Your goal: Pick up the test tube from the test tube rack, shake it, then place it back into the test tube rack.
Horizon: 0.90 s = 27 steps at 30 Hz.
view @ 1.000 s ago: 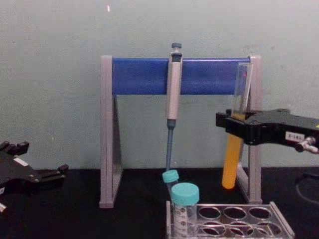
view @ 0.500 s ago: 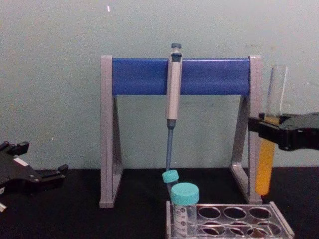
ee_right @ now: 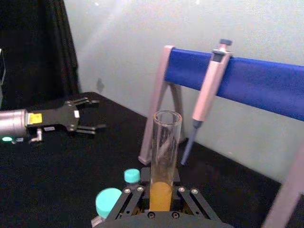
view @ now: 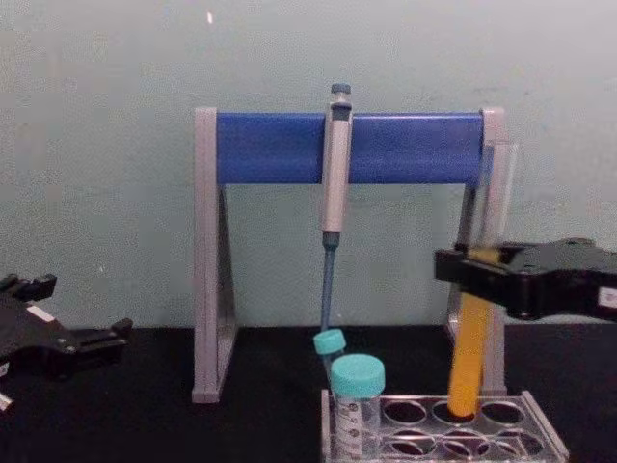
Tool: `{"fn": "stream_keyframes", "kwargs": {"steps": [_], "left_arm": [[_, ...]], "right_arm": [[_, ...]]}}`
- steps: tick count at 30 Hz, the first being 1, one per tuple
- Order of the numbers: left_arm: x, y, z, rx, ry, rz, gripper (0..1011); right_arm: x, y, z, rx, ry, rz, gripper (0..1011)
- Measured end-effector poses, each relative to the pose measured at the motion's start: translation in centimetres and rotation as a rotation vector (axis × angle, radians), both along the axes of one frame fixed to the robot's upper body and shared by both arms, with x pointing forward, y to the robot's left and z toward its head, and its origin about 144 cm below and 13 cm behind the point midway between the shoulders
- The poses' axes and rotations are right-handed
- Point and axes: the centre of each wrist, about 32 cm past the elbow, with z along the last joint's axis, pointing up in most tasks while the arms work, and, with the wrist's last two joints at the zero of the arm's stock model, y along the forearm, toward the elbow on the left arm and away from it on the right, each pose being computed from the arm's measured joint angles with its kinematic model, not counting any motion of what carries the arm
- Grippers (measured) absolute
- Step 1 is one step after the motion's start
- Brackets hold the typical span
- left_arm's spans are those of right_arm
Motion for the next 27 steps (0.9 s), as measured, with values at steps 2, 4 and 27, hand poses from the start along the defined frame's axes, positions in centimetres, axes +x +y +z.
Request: {"fn": "stream_keyframes", "kwargs": {"steps": [2, 4, 27], "left_arm": [[0.0, 0.0, 0.0, 0.000, 0.000, 0.000, 1001], [0.0, 0.0, 0.0, 0.000, 0.000, 0.000, 1002], [0.0, 0.0, 0.0, 0.000, 0.000, 0.000, 1001]], "right_arm": [[0.6, 0.6, -0.2, 0.011, 0.007, 0.017, 235], [1.0, 0.9, -0.2, 0.017, 0.006, 0.019, 235], [3.5, 0.3, -0.1, 0.012, -0.048, -0.158, 235]]}}
